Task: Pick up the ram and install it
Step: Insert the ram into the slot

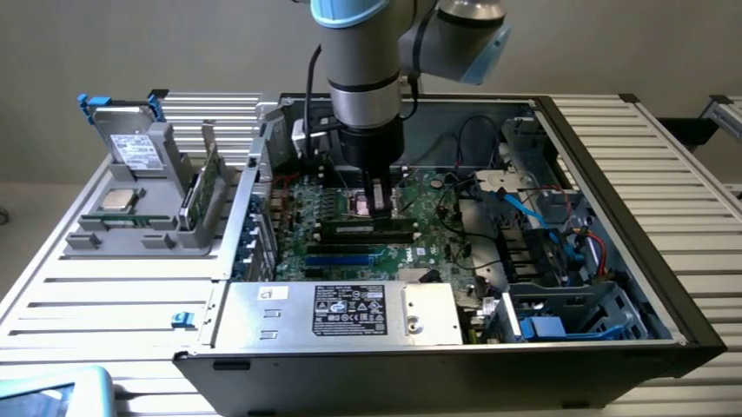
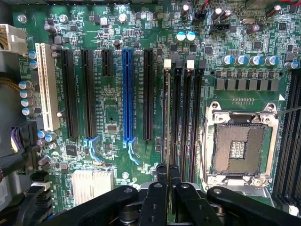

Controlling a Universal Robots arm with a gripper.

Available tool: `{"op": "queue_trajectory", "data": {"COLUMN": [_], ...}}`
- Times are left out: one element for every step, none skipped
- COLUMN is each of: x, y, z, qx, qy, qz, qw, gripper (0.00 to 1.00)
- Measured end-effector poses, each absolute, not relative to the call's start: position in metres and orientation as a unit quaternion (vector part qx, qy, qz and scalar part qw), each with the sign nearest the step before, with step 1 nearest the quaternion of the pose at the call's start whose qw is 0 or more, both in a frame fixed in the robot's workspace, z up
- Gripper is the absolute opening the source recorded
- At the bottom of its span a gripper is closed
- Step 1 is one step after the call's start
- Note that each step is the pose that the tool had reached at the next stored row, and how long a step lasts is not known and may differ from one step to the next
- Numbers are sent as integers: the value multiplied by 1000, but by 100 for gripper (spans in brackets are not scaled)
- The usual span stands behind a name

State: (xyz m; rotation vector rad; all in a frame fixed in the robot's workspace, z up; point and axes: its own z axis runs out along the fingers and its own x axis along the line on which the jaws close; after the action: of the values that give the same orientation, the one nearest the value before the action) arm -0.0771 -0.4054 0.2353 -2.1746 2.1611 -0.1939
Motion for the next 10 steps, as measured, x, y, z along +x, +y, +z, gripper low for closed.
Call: {"op": "queue_trajectory", "data": {"x": [-77,-77,-78,-78,-78,-78,-78,-78,-78,-78], "y": [-405,-405,-405,-405,-405,-405,-405,-405,-405,-405], "z": [235,235,234,234,234,234,234,234,234,233], "qx": [-707,-707,-707,-707,-707,-707,-707,-707,-707,-707], "qy": [703,703,703,703,703,703,703,703,703,703], "qz": [-63,-63,-63,-63,-63,-63,-63,-63,-63,-63], "qw": [35,35,35,35,35,35,35,35,35,35], "gripper": [13,13,13,13,13,13,13,13,13,13]}}
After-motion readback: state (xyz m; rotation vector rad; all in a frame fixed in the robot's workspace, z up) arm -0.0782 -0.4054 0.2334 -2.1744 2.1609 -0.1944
